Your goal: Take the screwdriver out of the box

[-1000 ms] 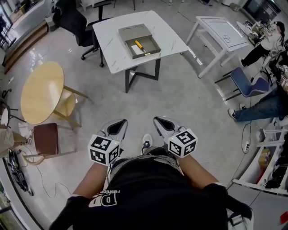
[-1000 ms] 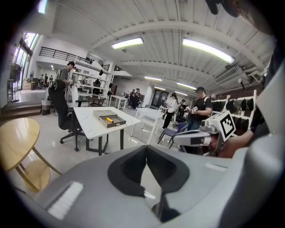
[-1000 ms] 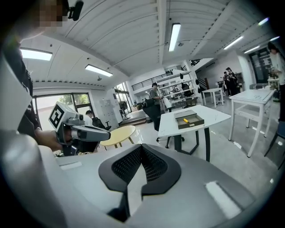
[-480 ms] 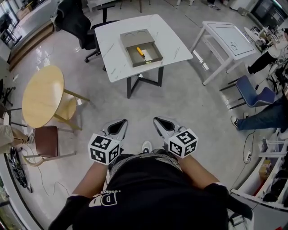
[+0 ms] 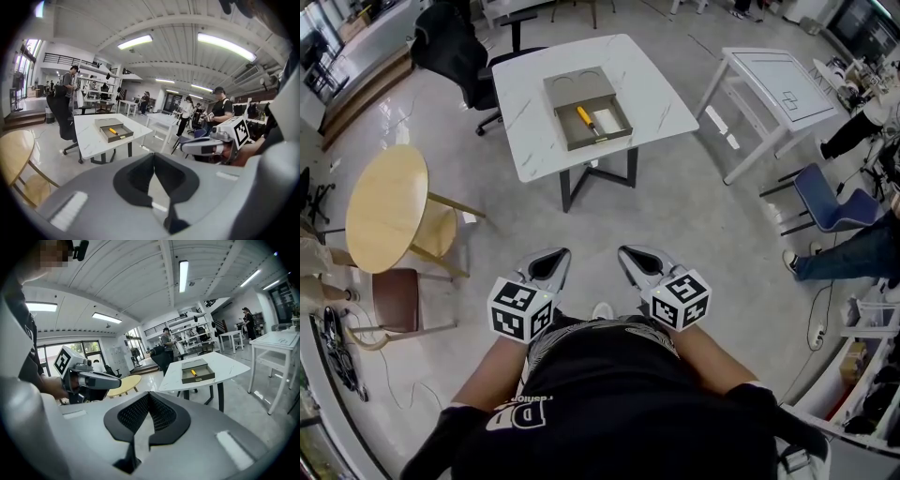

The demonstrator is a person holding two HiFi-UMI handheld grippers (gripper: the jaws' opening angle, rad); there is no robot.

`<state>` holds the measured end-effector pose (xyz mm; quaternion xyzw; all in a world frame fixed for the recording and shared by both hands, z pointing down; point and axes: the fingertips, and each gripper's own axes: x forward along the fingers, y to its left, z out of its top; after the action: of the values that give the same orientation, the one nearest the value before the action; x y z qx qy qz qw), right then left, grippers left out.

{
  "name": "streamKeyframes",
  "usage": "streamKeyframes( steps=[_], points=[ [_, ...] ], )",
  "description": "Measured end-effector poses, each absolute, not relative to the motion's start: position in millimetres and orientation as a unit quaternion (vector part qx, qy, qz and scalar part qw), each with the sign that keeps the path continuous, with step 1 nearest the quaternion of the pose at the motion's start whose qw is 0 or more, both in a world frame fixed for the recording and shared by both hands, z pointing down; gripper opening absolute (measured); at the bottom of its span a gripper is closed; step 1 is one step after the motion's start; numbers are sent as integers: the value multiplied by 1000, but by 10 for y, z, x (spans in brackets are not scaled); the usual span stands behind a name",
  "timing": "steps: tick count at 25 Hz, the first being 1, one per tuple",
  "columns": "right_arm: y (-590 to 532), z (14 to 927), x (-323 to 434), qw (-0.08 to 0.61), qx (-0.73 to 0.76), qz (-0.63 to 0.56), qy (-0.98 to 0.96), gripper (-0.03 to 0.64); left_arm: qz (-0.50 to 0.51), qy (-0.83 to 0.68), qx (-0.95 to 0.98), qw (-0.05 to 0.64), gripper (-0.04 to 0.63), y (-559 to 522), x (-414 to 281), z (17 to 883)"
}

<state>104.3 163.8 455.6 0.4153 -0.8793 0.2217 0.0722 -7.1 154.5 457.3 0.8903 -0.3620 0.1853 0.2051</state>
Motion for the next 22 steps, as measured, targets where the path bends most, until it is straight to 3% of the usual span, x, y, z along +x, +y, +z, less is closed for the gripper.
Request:
streamKeyframes(
  steps=[22],
  points=[
    [1240,4708,1237,75,412,241,-876,2,185,-359,891,210,58,1057,182,4640]
  ],
)
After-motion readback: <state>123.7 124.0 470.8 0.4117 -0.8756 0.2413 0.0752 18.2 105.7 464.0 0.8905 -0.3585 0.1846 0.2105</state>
